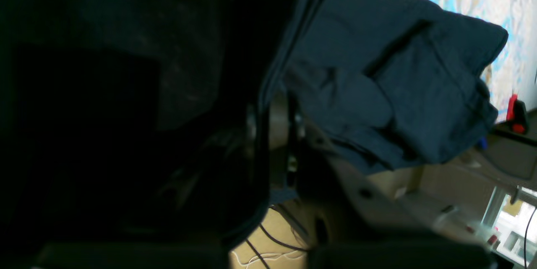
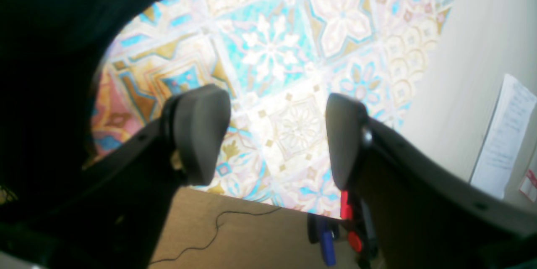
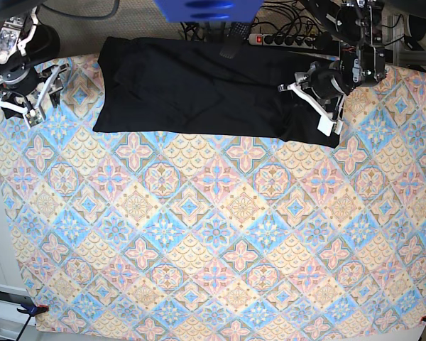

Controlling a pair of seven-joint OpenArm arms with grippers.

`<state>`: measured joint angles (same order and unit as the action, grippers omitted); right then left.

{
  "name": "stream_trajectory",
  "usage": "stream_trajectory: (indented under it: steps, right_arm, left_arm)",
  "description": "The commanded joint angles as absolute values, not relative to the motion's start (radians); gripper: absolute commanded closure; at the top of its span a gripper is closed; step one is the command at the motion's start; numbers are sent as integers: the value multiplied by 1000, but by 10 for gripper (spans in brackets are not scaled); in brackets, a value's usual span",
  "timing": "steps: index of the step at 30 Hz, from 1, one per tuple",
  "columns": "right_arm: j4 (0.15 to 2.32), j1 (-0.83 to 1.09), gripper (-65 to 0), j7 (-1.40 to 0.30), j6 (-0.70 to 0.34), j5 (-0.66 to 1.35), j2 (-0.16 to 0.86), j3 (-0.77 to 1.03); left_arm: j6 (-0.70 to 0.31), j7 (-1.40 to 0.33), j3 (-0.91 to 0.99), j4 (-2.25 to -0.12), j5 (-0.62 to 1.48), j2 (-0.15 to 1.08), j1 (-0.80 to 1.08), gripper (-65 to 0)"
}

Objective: Fold the T-shirt properly
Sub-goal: 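Push the folded end further toward the right gripper with the left gripper, then open the left gripper and lift it off the black strip, then move the right gripper to the strip's other end and grasp it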

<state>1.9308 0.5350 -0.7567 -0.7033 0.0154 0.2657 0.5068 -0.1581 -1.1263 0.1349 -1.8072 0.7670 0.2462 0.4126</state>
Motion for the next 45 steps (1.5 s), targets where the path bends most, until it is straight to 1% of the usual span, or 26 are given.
stream_trajectory:
  steps: [1,6,8,10,13,14,15,17,20,24,27,31,36,38,42,45]
  right_arm:
    - [1946,536,-382,-745,-698,22,282,516]
    - [1946,536,-382,-745,-698,22,282,516]
    - [1946,536,-382,-745,-698,22,282,516]
    - [1946,536,-383,-745,-698,22,282,516]
    - [1946,536,-383,-745,-698,22,282,516]
    - [1946,536,-383,-745,-698,22,282,516]
    - [1946,536,-383,-745,-698,22,282,516]
    - [1946,536,-383,-745,-698,22,282,516]
    - [1946,536,-383,-745,-698,22,282,516]
    - [1946,538,-383,-751,-698,22,282,509]
    - [1946,544,-384,-754,-698,25,282,499]
    - [1945,544,-382,-762,-698,28,283,417]
    - [1939,535,-382,-886,-698,39,283,398]
    - [1939,518,-382,-924,-698,102,283,398]
    - [1933,430,-382,-1029,-698,312,283,398]
    - [1903,427,-382,-1084,-698,444,283,430]
  left_arm:
    - [-165,-1122,137,-1822,789,245,409,0]
    - [-165,-1122,136,-1822,791,240,409,0]
    - [-165,-1124,134,-1822,792,240,412,-23]
    - [-165,-1124,97,-1825,792,249,414,-93]
    - [-165,-1124,15,-1844,806,303,415,-241]
    - [-165,-1124,-2,-1850,819,315,415,-279]
    - [-165,-1124,-10,-1850,842,325,415,-315]
    - [-165,-1119,-12,-1850,905,348,415,-357]
    - [-170,-1118,18,-1851,995,386,409,-364]
    - [-170,-1118,156,-1850,1052,407,415,-364]
    - [-170,-1121,252,-1844,1029,424,415,-364]
    - [-170,-1121,294,-1844,987,446,415,-364]
    - [-170,-1119,294,-1842,954,447,415,-364]
    - [-170,-1119,292,-1842,949,446,415,-364]
    - [-170,-1118,292,-1796,952,446,410,-364]
    - [-171,-1118,292,-1767,952,446,409,-364]
